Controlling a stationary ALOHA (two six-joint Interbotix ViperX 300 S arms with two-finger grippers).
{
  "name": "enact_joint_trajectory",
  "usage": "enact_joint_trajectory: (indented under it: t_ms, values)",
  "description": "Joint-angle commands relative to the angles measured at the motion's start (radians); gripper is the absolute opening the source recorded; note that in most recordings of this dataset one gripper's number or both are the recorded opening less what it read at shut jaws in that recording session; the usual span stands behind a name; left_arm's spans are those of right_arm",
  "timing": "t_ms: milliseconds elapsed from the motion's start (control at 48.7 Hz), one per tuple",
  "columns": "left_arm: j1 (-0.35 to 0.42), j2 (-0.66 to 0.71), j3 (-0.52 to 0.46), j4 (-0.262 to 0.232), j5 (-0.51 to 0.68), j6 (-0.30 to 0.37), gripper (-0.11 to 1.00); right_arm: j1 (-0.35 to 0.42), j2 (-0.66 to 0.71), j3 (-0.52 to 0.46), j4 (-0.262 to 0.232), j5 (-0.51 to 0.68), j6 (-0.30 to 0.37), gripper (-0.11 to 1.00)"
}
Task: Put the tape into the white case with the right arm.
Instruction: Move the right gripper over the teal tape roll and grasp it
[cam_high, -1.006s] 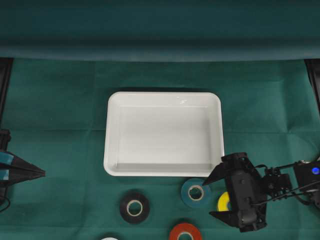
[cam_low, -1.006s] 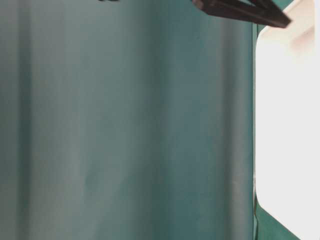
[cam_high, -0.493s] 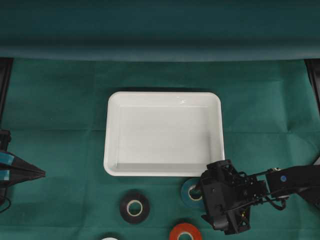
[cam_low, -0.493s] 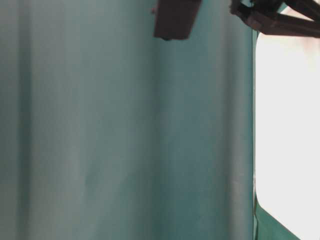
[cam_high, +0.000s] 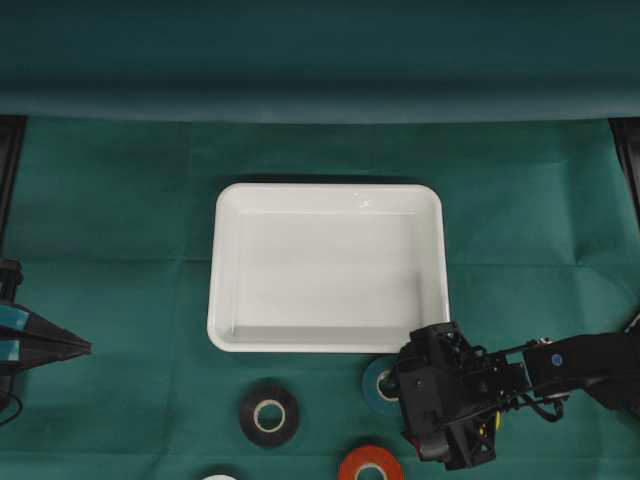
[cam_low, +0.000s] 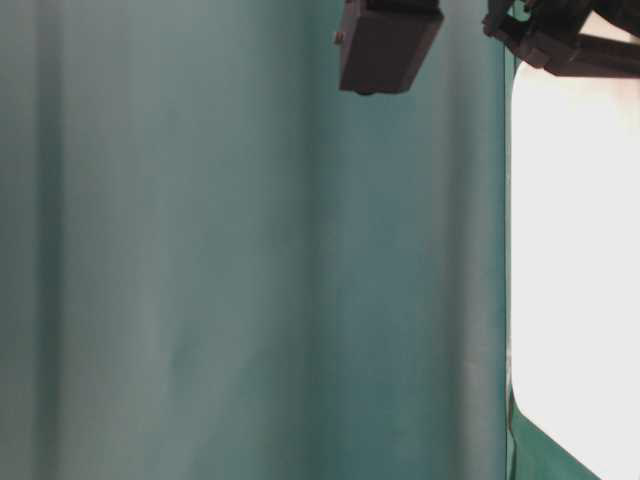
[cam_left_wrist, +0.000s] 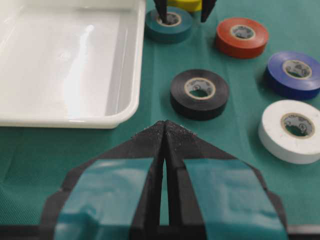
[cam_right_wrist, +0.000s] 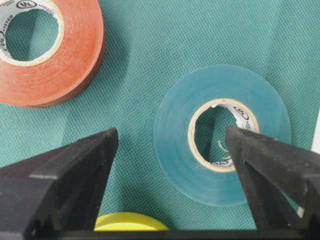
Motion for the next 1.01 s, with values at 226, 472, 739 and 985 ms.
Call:
enact_joint_trajectory:
  t_ms: [226,472,739,985]
  values:
    - [0.000,0.008,-0.011,-0.002,-0.003,-0.002,0.00,-0.008,-0.009,-0.028,-0.017,0.011,0.000,0.35]
    - [0.000,0.008,-0.011,-0.002,-0.005,-0.002,0.00,-0.008,-0.009,-0.057,-0.018,0.109,0.005,0.01]
    - [-0.002,0.008,-0.009,-0.002,-0.003,-0.002,0.00,-0.008,-0.009,-0.069,-0.018,0.117,0.005,0.01]
    - [0.000,0.008,-0.008,-0.002,-0.003,0.000,0.00,0.009,-0.031,-0.091,-0.018,0.123,0.006,0.01]
